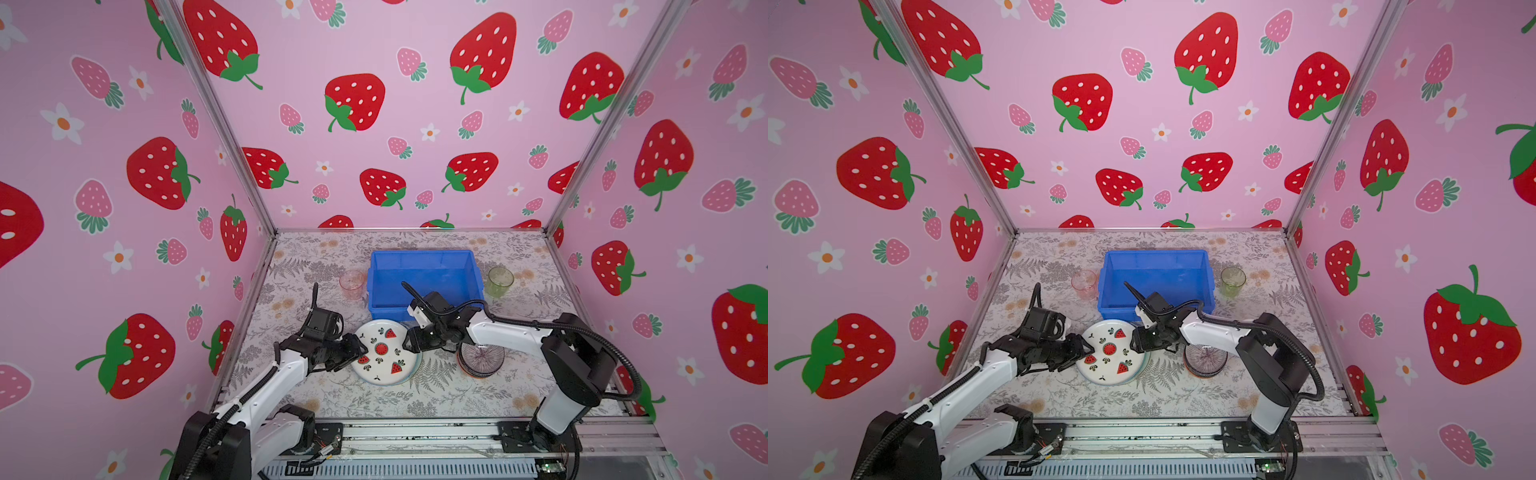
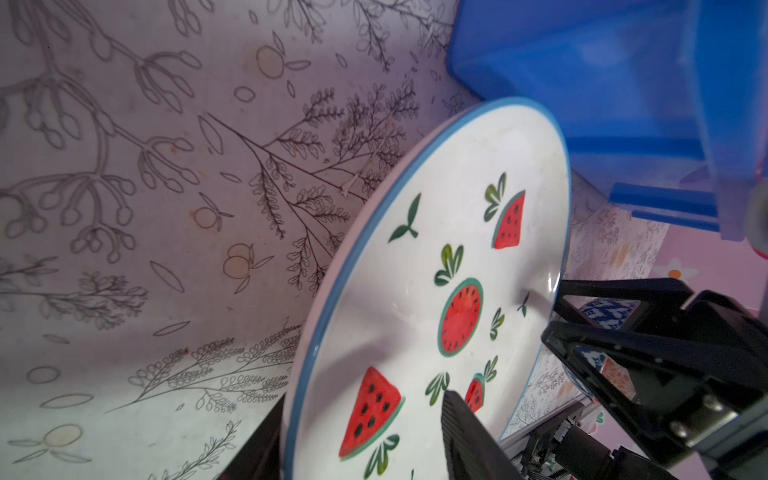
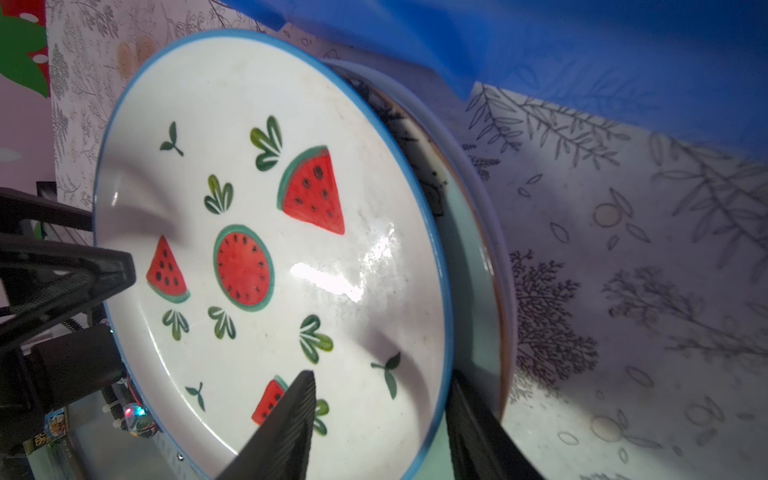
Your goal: Place the mixed dishes into the plastic bin
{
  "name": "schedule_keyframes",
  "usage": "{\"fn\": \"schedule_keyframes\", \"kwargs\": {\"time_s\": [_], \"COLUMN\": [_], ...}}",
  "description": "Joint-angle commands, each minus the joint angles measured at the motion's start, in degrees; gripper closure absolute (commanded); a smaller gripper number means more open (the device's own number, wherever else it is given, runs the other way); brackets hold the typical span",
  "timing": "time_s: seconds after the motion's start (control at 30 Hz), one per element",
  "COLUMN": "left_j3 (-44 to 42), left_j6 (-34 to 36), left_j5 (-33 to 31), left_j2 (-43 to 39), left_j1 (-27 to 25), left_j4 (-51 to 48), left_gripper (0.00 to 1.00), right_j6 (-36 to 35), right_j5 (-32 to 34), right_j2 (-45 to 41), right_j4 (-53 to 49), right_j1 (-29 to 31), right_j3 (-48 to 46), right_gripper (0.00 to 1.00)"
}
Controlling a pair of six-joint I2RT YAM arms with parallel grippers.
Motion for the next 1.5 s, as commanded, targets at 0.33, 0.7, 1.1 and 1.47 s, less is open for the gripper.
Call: {"fn": "schedule_keyframes", "kwargs": {"time_s": [0.33, 0.7, 1.1, 1.47], "left_j3": [0.47, -0.28, -1.68, -2.21], "left_j6": [-3.02, -5.06, -8.85, -9.84], "left_j5": [2.41, 3.6, 6.98, 8.27], "left_j2": [-6.17, -7.18, -8.87, -9.77], "left_j1": [0.21, 0.4, 1.37, 2.35], "left_j4": [1.3, 2.74, 7.1, 7.42], "left_gripper": [0.64, 0.8, 0.84, 0.93], "right_j6": [0.05, 0.39, 0.66, 0.6], "right_j5": [-1.82, -1.82, -2.17, -2.06], "right_j2": [0.37, -0.15, -0.21, -0.44], "right_j4": [1.44, 1.83, 2.14, 2.25], "right_j1": [1.07, 1.01, 1.09, 1.22], "right_j3": [0.77, 0.36, 0.5, 0.38], "right_gripper": [0.48, 0.48, 0.48, 0.48]}}
